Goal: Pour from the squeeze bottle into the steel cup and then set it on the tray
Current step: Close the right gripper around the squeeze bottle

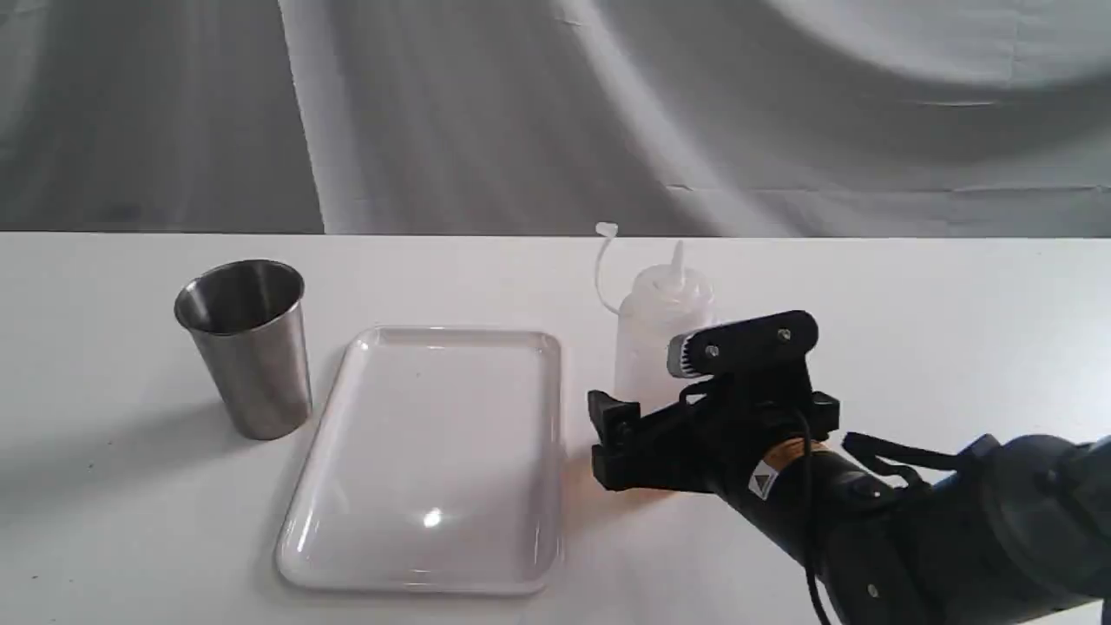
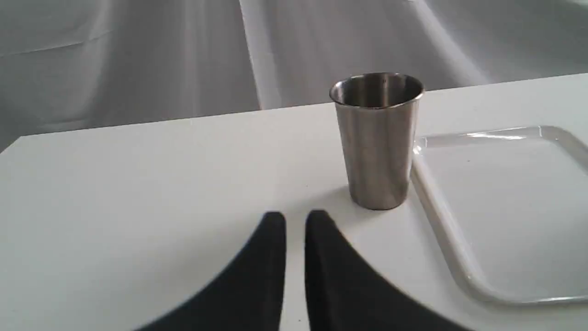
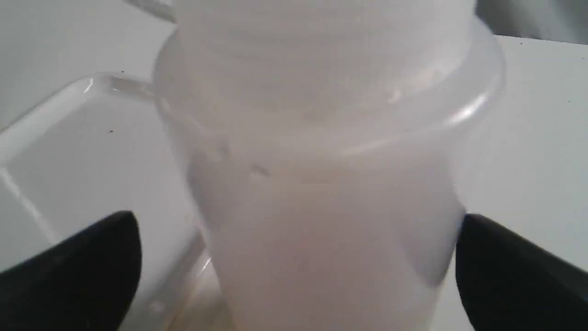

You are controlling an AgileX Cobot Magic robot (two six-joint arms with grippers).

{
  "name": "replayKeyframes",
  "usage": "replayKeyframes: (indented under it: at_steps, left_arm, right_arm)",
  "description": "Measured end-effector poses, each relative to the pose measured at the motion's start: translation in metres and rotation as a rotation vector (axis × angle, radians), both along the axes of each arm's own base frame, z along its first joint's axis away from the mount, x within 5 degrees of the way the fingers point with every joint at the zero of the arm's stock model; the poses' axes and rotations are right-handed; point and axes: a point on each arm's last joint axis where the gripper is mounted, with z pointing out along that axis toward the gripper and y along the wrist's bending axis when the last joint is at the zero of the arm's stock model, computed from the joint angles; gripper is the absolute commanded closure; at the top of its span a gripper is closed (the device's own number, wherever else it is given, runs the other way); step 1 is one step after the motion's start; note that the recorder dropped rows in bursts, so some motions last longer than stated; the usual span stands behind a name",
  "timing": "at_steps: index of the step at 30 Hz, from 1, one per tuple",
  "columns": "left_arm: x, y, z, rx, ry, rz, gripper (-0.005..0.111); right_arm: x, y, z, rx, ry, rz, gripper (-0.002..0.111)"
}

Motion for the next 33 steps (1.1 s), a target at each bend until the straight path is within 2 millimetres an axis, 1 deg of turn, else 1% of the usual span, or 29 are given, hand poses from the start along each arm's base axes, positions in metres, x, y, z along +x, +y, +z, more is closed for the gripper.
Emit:
replayKeyframes:
  at_steps: [11,14,17,24,26,29,33]
  left_arm:
    - [0.0,0.0,0.0,0.0,0.0,0.0,0.098]
    - [0.0,0.0,0.0,0.0,0.0,0.0,0.098]
    - [0.0,0.0,0.0,0.0,0.0,0.0,0.098]
    - [0.0,0.0,0.0,0.0,0.0,0.0,0.098]
    - [0.0,0.0,0.0,0.0,0.0,0.0,0.098]
    - [0.0,0.0,0.0,0.0,0.0,0.0,0.098]
    - [0.0,0.0,0.0,0.0,0.0,0.0,0.098]
  right_arm:
    - [0.0005,-0.0011,-0.0003,0.014,0.011,-0.022,0.018]
    - [0.0005,-0.0011,-0.0005,0.013,0.012,-0.022,0.022]
    - [0.0005,-0.0011,-0.0005,0.013,0.012,-0.022,0.032]
    - [0.0005,-0.0017,-0.0007,0.016,0.015,-0.029,0.062]
    - [0.0005,-0.0017,-0.0007,0.016,0.015,-0.029,0.068]
    - [0.0005,-0.0017,-0.0007,0.016,0.015,-0.029,0.073]
    - [0.0005,-0.0017,-0.0007,0.016,0.015,-0.029,0.074]
